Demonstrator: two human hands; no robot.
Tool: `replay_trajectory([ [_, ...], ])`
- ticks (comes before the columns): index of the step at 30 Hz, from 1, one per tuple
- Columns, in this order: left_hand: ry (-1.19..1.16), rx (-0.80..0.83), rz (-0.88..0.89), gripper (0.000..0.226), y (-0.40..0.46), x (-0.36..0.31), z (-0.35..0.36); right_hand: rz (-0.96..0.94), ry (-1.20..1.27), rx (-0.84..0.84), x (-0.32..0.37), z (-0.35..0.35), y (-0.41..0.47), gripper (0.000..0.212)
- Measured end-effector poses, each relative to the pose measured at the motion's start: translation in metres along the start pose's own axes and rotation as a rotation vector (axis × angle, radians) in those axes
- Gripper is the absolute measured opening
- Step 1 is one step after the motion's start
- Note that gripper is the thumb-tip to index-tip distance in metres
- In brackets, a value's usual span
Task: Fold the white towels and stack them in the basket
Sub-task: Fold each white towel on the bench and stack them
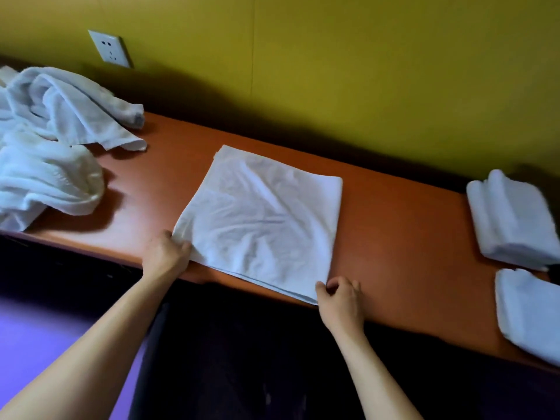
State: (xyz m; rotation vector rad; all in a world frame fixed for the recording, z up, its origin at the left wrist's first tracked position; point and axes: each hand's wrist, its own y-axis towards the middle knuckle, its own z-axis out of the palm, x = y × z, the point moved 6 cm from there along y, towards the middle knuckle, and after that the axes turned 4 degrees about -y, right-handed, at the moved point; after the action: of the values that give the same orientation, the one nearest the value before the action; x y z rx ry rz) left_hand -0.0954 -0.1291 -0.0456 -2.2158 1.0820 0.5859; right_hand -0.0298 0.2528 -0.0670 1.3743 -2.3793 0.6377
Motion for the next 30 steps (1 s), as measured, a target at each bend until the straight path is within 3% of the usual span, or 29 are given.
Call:
replay_trajectory([
  [3,-0.106,0.006,-0.007,0.024,-0.016,-0.001,-0.001,0.026,0.164,0.002,-0.002,-0.014,0.001,0.013],
  [6,-0.386,0.067,-0.078,0.019,-0.036,0.003,0.002,0.065,0.370,-0.043,-0.011,-0.033,-0.003,0.007],
  [9,-0.621,0.117,-0.119,0.034,-0.063,0.005,0.004,0.114,0.550,-0.079,-0.027,-0.051,-0.008,0.007],
  [12,-0.665,0.131,-0.059,0.049,-0.091,0.002,0.001,0.167,0.712,-0.131,-0.041,-0.075,-0.016,0.018],
  [16,-0.756,0.199,-0.089,0.021,-0.125,0.006,0.005,0.185,0.884,-0.107,-0.062,-0.095,-0.023,0.015],
  [20,-1.044,0.376,-0.164,0.031,-0.145,0.010,0.012,0.237,1.108,-0.001,-0.075,-0.107,-0.033,0.014],
  [22,-1.028,0.367,-0.087,0.037,-0.150,0.007,0.007,0.196,1.152,0.047,-0.077,-0.112,-0.036,0.020],
  [25,-0.851,0.225,0.065,0.018,-0.151,-0.002,-0.004,0.025,1.034,0.049,-0.074,-0.118,-0.035,0.022],
  [30,-0.572,-0.001,0.258,0.009,-0.134,-0.027,-0.020,-0.073,0.796,-0.203,-0.072,-0.126,-0.008,0.006],
])
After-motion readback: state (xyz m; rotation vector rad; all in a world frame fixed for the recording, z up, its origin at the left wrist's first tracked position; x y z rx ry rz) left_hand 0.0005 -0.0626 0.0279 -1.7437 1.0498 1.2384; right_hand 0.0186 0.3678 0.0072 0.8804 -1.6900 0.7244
